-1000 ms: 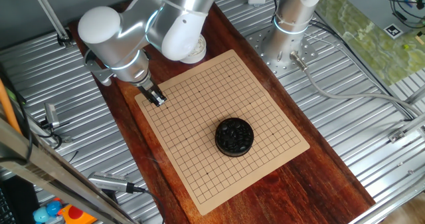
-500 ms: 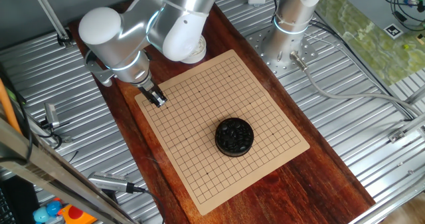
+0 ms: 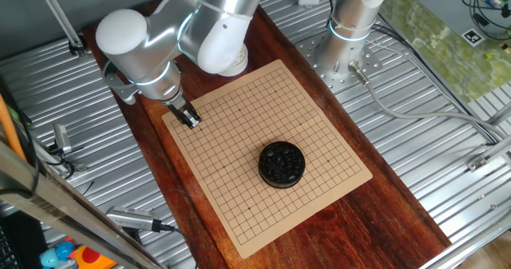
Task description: Play the first move as black on the 3-4 point in the upper right corner of the Go board
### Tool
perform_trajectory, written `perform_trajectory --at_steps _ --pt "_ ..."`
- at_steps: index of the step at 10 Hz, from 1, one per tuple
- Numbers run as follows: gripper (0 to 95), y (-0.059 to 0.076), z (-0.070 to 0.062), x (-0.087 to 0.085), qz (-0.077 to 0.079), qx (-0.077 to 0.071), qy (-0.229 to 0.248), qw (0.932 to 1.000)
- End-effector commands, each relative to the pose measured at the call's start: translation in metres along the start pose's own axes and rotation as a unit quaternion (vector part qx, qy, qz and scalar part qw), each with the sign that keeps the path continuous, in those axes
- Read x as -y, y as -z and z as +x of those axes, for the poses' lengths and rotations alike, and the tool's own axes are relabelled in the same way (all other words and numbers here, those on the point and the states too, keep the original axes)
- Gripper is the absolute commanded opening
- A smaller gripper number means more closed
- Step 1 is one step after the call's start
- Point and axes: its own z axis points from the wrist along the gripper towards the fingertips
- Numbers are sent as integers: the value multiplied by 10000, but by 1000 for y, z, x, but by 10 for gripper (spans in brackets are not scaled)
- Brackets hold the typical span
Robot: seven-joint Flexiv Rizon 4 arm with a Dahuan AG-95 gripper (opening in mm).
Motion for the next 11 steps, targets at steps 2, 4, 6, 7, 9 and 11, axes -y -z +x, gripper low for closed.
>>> perform_trajectory --at_steps 2,4,6,7,9,11 --pt "0 1 0 1 -30 -6 124 9999" --pt "0 1 0 1 -37 22 134 9999" --pt "0 1 0 1 -37 31 5 10000" --pt "0 1 0 1 -22 73 -148 9999" --pt "0 1 0 1 7 74 -282 9996" --pt "0 1 0 1 49 72 -350 9994"
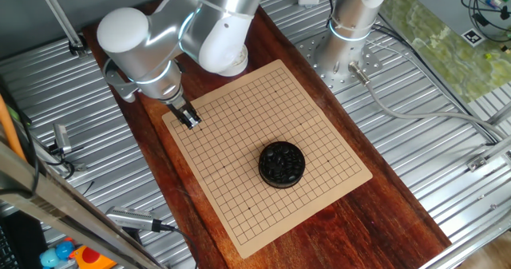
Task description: Play the first move as black on the 3-4 point in the upper right corner of the Go board
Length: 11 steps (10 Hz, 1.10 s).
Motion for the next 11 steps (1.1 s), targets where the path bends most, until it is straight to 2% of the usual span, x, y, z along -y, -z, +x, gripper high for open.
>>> perform_trajectory --at_steps 1,8,10,11 --pt "0 0 -1 0 7 9 -51 10000" --pt "0 0 -1 0 33 121 -184 9998" --pt "0 0 -1 0 75 194 -197 9996" --pt "0 0 -1 0 115 173 -215 9996"
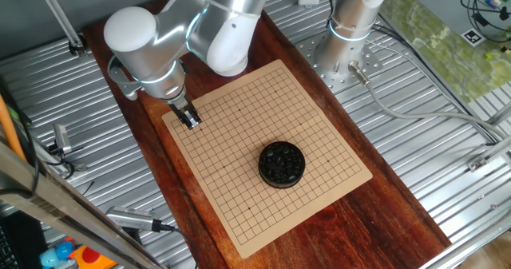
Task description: Play the first move as black on the 3-4 point in the upper right corner of the Go board
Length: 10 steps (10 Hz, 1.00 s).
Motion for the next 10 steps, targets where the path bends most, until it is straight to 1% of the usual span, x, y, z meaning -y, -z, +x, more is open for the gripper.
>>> perform_trajectory --at_steps 1,2,4,5,10 --pt "0 1 1 0 33 -52 15 10000" --pt "0 1 1 0 23 -72 40 10000" --pt "0 1 1 0 -65 -247 100 9996" --pt "0 1 1 0 -141 -255 104 9995" --pt "0 1 1 0 -132 -295 224 9992"
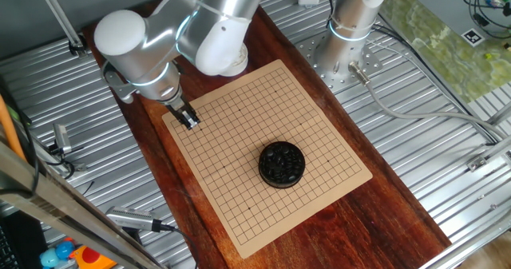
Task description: Play the first move as black on the 3-4 point in the upper right corner of the Go board
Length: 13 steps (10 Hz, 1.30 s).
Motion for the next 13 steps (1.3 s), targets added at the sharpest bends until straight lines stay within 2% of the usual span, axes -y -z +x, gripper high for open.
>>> perform_trajectory --at_steps 1,5,13 --pt "0 0 0 0 -3 1 72 10000" --pt "0 0 0 0 -33 29 79 10000" --pt "0 0 0 0 33 33 58 10000"
